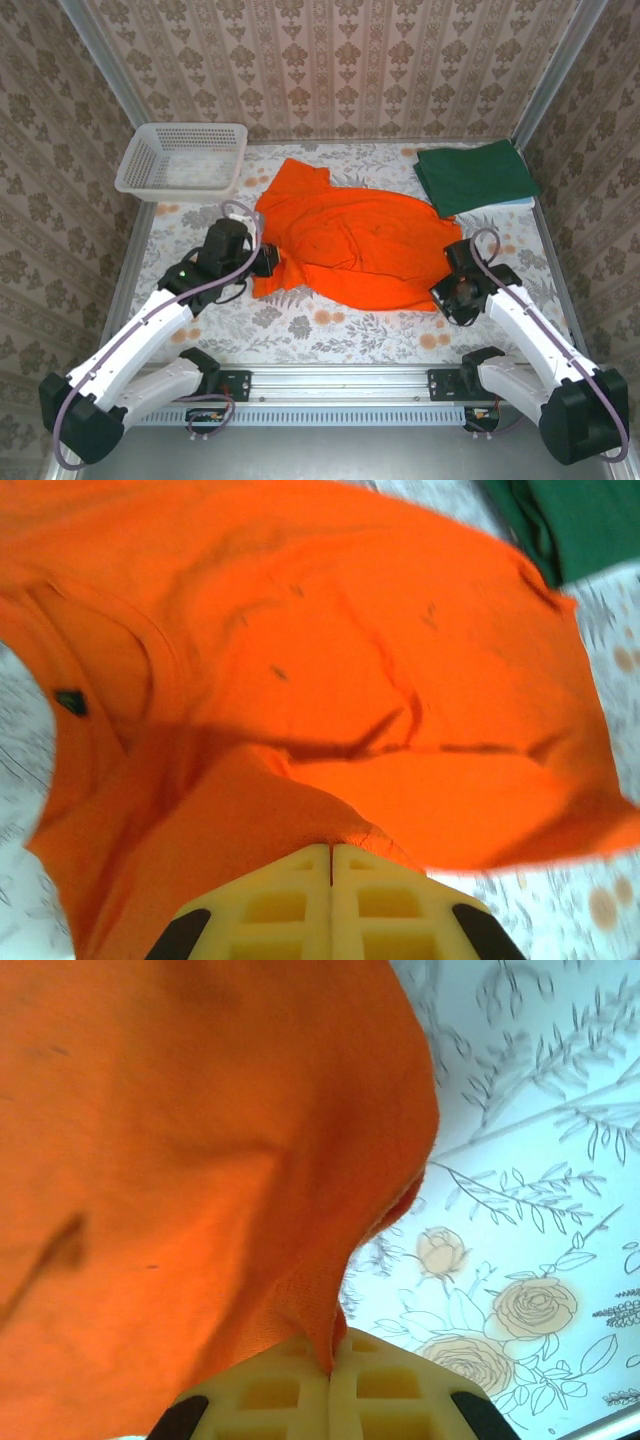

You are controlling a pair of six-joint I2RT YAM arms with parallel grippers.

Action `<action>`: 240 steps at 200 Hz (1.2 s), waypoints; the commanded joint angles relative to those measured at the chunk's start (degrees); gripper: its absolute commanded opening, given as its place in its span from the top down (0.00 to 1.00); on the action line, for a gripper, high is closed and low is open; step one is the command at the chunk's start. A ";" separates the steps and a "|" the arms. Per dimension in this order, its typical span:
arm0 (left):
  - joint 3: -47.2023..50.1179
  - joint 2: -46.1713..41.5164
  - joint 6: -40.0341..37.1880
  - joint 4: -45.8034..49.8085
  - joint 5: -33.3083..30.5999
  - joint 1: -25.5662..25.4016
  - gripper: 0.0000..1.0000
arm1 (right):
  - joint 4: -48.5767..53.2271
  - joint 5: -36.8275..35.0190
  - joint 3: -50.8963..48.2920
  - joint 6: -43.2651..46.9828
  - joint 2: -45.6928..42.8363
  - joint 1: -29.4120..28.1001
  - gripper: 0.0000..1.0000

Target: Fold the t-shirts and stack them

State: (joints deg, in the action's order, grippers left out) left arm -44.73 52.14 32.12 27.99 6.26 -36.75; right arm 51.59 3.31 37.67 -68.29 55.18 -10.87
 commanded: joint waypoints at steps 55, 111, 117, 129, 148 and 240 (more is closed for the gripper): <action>9.29 1.08 3.33 6.05 12.07 -20.14 1.00 | 12.52 1.86 8.11 24.62 3.36 10.93 1.00; 8.04 -1.40 4.04 8.05 14.42 -26.39 1.00 | 14.22 4.36 2.01 25.99 -5.65 14.48 1.00; 7.33 -2.47 3.63 9.67 13.51 -26.33 1.00 | 13.91 5.08 0.76 25.67 -6.79 14.93 1.00; 5.55 -4.49 3.35 14.29 10.76 -25.62 1.00 | 12.86 6.38 -2.04 24.59 -8.54 15.84 1.00; 2.90 -7.04 4.66 22.70 4.86 -22.38 1.00 | 8.19 10.67 -7.18 21.38 -9.99 16.84 1.00; -0.29 -11.18 10.01 36.29 5.79 -19.45 1.00 | 9.98 10.55 -7.92 22.95 -17.35 25.12 1.00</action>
State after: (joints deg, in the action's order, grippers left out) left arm -42.37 43.62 39.53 58.57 14.92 -57.10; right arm 57.06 13.98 26.85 -46.85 42.17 9.50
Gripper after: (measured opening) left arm 0.043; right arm 0.067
